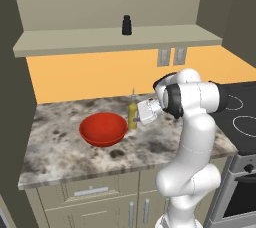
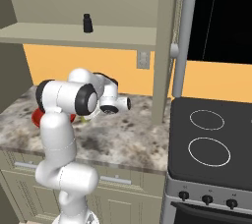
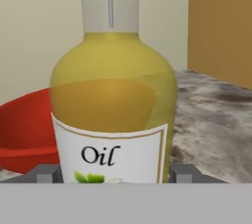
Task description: Retrieve the bottle and the shaker from the cabinet and place them next to the mixing bowl on the counter. Then add garlic from the fridge to the mixing bowl.
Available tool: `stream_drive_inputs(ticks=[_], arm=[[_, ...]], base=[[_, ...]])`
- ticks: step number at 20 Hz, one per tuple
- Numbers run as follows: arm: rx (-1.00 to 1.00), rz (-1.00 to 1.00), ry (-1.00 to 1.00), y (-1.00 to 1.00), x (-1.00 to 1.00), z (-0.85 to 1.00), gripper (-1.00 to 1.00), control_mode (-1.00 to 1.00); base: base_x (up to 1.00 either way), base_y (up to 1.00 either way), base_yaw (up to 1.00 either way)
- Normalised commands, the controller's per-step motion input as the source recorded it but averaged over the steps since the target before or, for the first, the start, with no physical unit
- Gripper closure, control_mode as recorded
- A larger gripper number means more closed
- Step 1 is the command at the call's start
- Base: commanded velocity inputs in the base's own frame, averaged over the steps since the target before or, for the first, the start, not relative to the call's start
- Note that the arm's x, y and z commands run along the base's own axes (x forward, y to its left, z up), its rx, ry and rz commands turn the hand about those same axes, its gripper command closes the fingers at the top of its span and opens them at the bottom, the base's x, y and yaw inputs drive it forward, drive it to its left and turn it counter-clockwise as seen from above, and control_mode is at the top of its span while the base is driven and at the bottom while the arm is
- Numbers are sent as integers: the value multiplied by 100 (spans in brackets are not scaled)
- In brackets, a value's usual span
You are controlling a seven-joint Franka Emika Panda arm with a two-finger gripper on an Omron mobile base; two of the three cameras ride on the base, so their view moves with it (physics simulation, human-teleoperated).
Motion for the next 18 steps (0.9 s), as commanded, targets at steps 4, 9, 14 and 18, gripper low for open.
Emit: stream_drive_inputs(ticks=[4, 9, 14, 18], arm=[[0, 0, 0, 0, 0, 0, -100, -100], [0, 0, 0, 0, -1, -1, -100, -100], [0, 0, 0, 0, -23, -1, -100, -100], [0, -4, 0, -7, -16, 0, -100, -100]], base=[[0, 0, 0], [0, 0, 0], [0, 0, 0], [0, 0, 0]])
